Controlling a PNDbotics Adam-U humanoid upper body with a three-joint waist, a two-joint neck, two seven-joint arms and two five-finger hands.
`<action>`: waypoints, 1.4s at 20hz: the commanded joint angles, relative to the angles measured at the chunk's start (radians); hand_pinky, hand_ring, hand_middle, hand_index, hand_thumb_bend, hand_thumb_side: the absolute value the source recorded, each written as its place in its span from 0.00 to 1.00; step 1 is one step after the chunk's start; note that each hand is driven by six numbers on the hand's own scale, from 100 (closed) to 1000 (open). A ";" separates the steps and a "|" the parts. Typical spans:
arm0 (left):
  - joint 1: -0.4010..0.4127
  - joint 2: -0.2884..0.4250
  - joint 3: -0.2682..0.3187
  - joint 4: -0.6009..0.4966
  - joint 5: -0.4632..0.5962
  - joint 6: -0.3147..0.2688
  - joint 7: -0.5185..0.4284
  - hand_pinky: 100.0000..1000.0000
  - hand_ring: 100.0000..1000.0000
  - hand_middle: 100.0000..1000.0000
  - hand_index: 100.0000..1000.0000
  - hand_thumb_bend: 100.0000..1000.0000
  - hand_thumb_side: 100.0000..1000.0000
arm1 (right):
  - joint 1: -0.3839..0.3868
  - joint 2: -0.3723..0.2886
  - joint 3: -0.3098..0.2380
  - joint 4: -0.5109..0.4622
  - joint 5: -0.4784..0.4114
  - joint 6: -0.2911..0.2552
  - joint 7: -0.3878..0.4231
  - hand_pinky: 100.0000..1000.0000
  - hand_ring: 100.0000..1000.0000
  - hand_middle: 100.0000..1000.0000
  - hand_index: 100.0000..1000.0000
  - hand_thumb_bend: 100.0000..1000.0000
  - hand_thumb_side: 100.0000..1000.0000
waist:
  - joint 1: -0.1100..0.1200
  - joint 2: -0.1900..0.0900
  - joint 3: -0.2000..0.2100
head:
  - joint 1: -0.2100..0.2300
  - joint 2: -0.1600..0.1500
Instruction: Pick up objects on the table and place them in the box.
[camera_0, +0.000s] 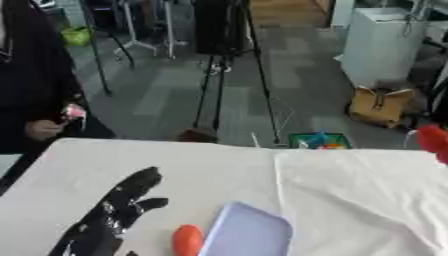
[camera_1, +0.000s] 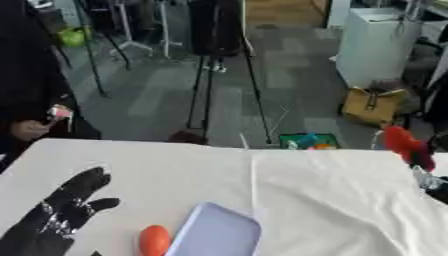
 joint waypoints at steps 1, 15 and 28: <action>-0.003 0.021 0.002 -0.014 0.006 0.002 0.001 0.86 1.00 0.96 0.92 0.04 1.00 | -0.008 -0.056 -0.001 -0.068 -0.028 0.002 0.022 0.75 0.67 0.03 0.46 0.00 0.44 | -0.004 -0.029 -0.002 | 0.001 0.007; -0.001 0.021 0.005 -0.014 0.013 0.006 0.006 0.86 1.00 0.95 0.92 0.04 1.00 | -0.005 -0.077 0.031 -0.333 -0.113 0.010 0.129 0.75 0.63 0.02 0.45 0.00 0.44 | -0.010 -0.047 0.000 | 0.001 0.016; 0.001 0.020 0.007 -0.014 0.013 0.009 0.010 0.86 1.00 0.95 0.92 0.04 1.00 | -0.016 -0.028 0.065 -0.504 -0.170 0.003 0.235 0.74 0.63 0.01 0.45 0.00 0.44 | -0.012 -0.050 0.005 | 0.001 0.018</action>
